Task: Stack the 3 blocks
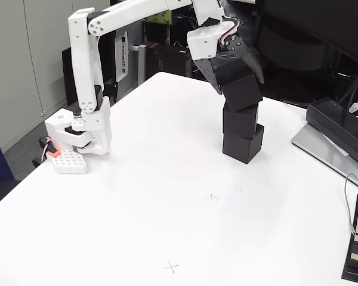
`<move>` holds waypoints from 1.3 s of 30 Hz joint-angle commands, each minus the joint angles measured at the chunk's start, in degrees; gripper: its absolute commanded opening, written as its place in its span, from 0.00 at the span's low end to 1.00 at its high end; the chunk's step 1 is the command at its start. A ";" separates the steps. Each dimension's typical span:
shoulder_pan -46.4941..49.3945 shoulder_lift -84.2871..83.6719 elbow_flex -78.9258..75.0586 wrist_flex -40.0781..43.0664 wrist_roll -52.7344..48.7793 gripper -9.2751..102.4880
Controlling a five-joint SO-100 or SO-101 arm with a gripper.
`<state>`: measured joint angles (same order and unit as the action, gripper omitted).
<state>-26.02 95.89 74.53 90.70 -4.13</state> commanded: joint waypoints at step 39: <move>0.00 2.46 -1.05 0.00 -0.18 0.44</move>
<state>-26.46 95.71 74.62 90.70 -4.13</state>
